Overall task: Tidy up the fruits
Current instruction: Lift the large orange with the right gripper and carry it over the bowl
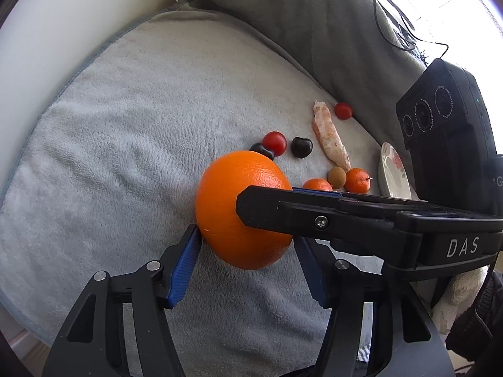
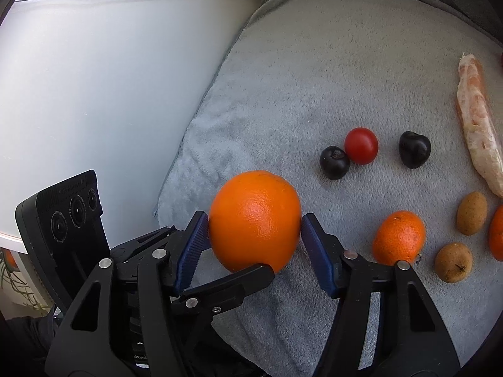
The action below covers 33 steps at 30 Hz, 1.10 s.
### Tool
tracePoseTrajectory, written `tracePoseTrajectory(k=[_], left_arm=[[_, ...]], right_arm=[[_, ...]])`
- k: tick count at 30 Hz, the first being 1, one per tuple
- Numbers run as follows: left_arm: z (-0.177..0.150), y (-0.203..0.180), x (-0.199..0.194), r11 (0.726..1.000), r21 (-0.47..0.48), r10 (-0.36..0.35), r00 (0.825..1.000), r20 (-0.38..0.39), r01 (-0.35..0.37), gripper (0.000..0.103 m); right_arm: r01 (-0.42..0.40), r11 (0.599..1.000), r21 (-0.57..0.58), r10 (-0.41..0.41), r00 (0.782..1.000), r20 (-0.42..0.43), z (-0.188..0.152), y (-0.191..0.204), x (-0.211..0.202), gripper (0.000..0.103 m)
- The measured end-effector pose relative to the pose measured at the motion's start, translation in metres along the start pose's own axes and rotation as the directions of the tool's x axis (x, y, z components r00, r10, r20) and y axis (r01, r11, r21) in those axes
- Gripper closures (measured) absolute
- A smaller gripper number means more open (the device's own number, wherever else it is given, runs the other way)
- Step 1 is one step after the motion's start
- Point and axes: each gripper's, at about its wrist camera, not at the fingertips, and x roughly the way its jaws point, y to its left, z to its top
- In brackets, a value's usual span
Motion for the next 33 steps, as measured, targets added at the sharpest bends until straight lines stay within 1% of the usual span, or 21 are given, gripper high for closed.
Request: tracePoseTrajectory(k=[6, 10, 17, 25, 33], left_arm=[[0.008, -0.027, 0.002, 0.998, 0.062, -0.007, 1.0, 0.004, 0.007, 0.043], [0.013, -0.051, 0.008, 0.992, 0.125, -0.021, 1.0, -0.001, 0.021, 0.043], [0.018, -0.094, 0.024, 0.975, 0.21, -0.07, 0.997, -0.032, 0.075, 0.043], [0.021, -0.148, 0.047, 0.939, 0.312, -0.127, 0.988, -0.084, 0.147, 0.043], [0.019, -0.205, 0.078, 0.892, 0.396, -0.169, 0.974, -0.154, 0.217, 0.043]], right_arm=[[0.002, 1.0, 0.031, -0.004, 0.998, 0.065, -0.006, -0.009, -0.031, 0.039], [0.004, 0.997, 0.071, -0.012, 0.993, 0.117, -0.014, -0.02, -0.056, 0.039], [0.032, 0.989, 0.147, -0.061, 0.978, 0.2, -0.034, -0.046, -0.101, 0.039], [0.056, 0.969, 0.242, -0.127, 0.95, 0.287, -0.054, -0.085, -0.156, 0.039], [0.069, 0.933, 0.353, -0.2, 0.916, 0.349, -0.078, -0.126, -0.197, 0.039]])
